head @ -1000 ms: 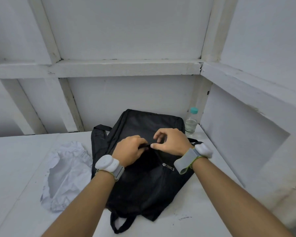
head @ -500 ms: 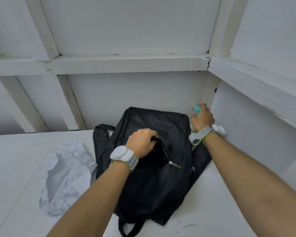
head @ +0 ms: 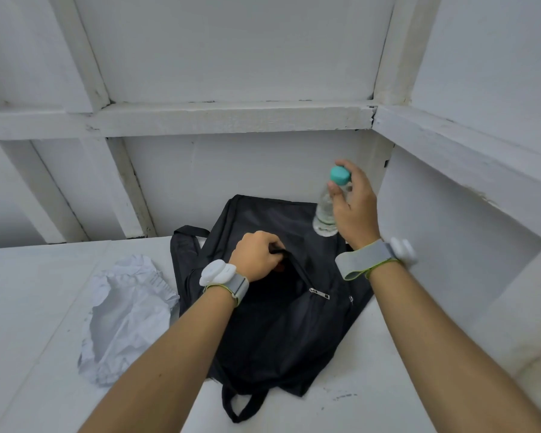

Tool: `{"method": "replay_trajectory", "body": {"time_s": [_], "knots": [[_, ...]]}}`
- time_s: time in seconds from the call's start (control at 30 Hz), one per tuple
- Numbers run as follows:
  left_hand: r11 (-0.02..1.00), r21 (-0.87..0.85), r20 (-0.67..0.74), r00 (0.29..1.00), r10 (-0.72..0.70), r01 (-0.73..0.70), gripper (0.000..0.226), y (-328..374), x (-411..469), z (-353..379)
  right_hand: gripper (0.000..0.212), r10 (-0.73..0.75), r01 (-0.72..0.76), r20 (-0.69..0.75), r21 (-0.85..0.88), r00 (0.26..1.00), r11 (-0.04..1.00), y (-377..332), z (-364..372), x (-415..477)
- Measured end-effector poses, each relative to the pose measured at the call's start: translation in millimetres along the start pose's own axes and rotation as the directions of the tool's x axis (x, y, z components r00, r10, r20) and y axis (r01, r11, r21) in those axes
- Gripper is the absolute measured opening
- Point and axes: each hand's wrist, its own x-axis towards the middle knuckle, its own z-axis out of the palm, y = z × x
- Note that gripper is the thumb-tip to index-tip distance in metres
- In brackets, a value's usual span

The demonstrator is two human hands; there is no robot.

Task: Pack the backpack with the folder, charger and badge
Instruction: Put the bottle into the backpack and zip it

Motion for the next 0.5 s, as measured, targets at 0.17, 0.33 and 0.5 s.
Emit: {"method": "replay_trajectory", "body": {"time_s": [0.17, 0.33, 0.5], "knots": [[0.983, -0.176, 0.061, 0.997, -0.037, 0.048, 0.015, -8.8, 3.3, -13.5, 0.027, 0.047, -0.143, 0.323, 0.281, 0.945, 0.949, -49.0, -7.2, -22.0], [0.919, -0.385, 0.129, 0.991, -0.03, 0.078, 0.021, -14.3, 0.0, -30.2, 0.033, -0.072, -0.075, 0.489, 0.275, 0.869, 0.958, -66.0, 1.8, -63.6], [0.895, -0.44, 0.101, 0.995, -0.023, 0.066, 0.019, -9.4, -10.0, -36.8, 0.037, -0.275, 0.342, 0.558, -0.016, 0.783, 0.94, -49.4, 16.2, -101.0]]}}
